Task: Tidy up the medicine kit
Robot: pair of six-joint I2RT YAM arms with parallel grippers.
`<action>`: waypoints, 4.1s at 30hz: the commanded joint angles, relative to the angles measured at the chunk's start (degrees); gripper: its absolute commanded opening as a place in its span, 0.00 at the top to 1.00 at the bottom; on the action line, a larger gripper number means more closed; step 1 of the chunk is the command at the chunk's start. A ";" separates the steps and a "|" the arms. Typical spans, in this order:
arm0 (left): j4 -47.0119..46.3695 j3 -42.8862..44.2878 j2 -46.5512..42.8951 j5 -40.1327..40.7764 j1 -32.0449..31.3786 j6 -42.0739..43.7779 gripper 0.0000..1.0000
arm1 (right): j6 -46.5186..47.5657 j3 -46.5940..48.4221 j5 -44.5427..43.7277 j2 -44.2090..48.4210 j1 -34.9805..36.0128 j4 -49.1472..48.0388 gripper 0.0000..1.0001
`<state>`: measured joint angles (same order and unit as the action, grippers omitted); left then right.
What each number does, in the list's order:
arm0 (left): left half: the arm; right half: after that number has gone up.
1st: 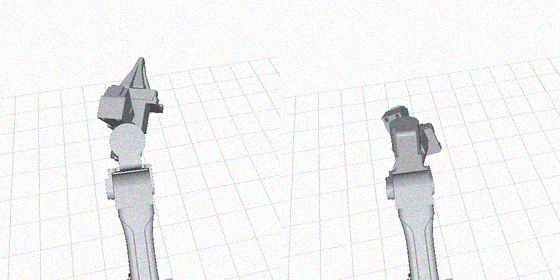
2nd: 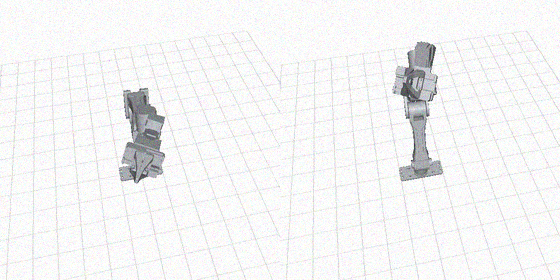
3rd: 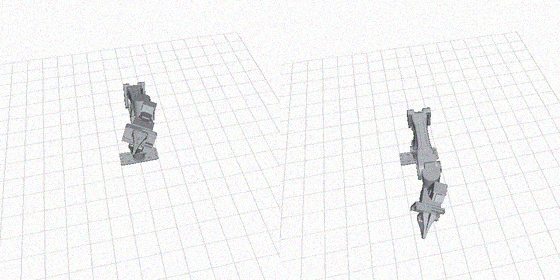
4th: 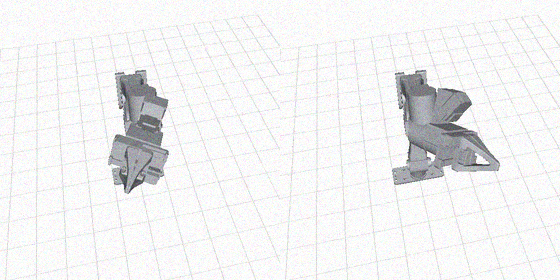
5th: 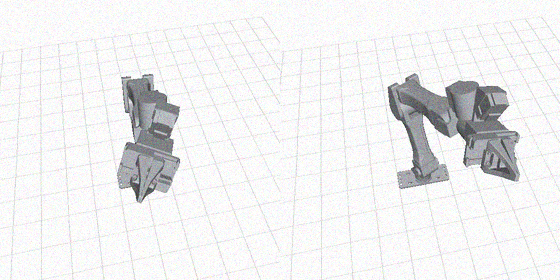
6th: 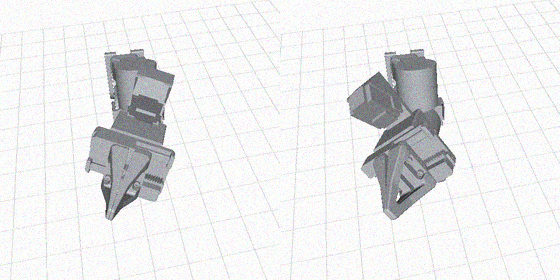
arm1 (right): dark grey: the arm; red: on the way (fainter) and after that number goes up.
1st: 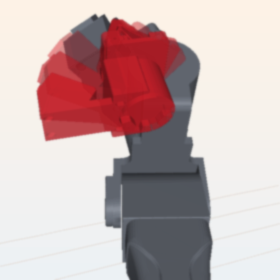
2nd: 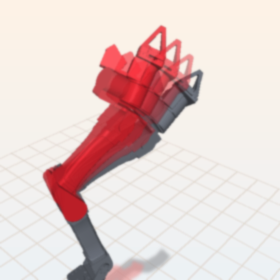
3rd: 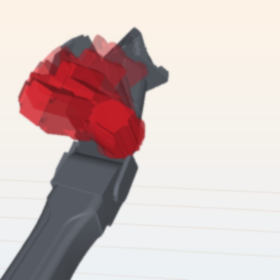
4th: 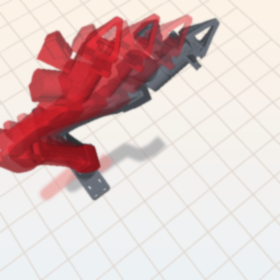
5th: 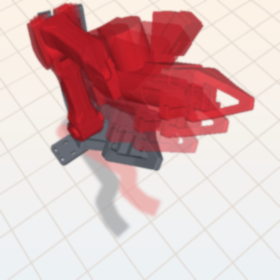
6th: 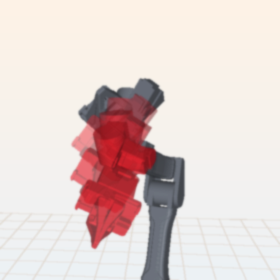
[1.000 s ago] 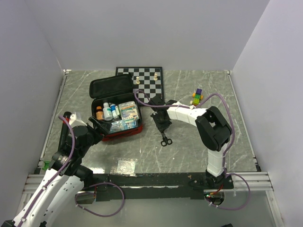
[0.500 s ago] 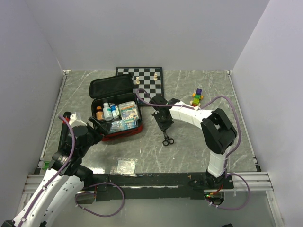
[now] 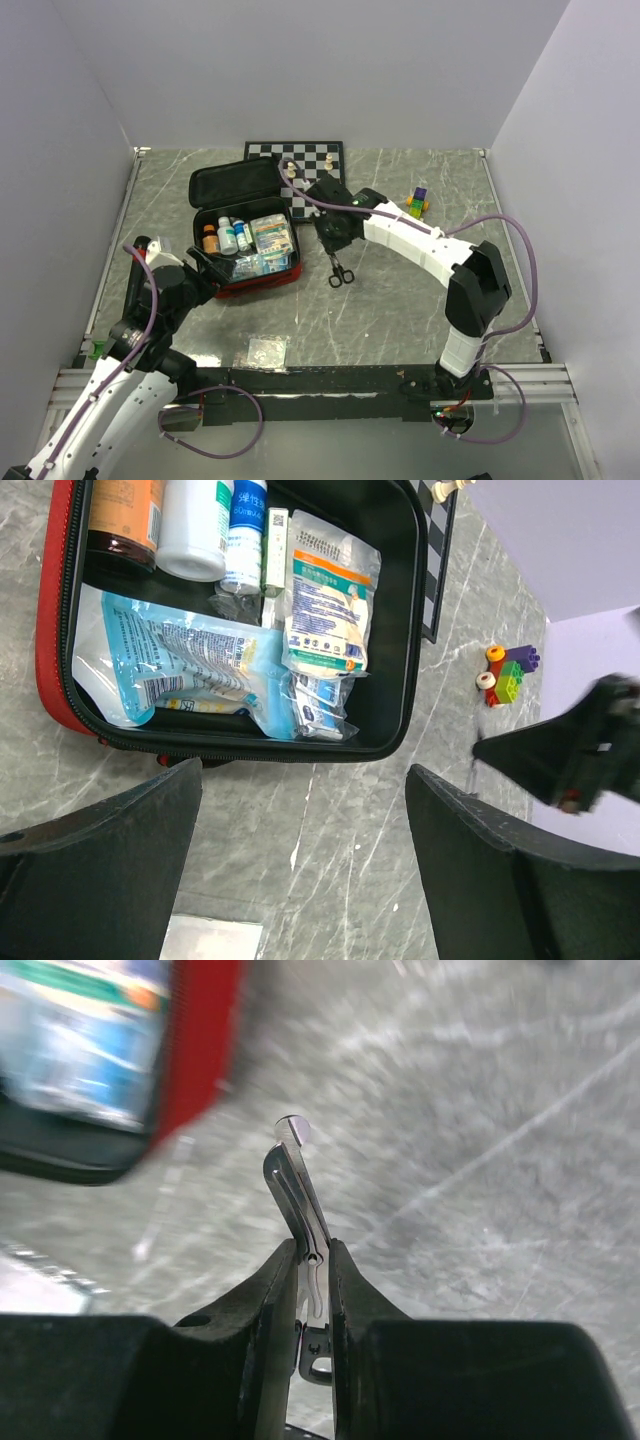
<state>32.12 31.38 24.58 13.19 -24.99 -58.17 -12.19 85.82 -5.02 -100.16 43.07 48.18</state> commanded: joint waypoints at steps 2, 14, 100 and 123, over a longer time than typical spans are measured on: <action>0.40 3.25 -1.11 0.78 -0.06 -0.28 0.13 | 0.76 10.49 -2.36 0.24 4.03 5.25 0.98; 4.27 4.75 -4.27 2.98 -0.06 -0.71 0.12 | 4.10 42.21 -1.75 -18.04 7.47 13.34 0.98; 3.13 3.34 -1.99 1.66 -0.06 -1.68 0.13 | 0.49 -5.66 1.32 -4.35 -1.84 -17.60 0.72; -1.00 3.43 3.19 1.66 -0.06 -1.68 0.12 | 1.47 -20.52 -4.04 11.47 -6.07 -16.54 0.51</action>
<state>35.42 34.09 25.45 15.27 -24.99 -59.44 -10.41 66.00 -6.66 -93.76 37.89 29.58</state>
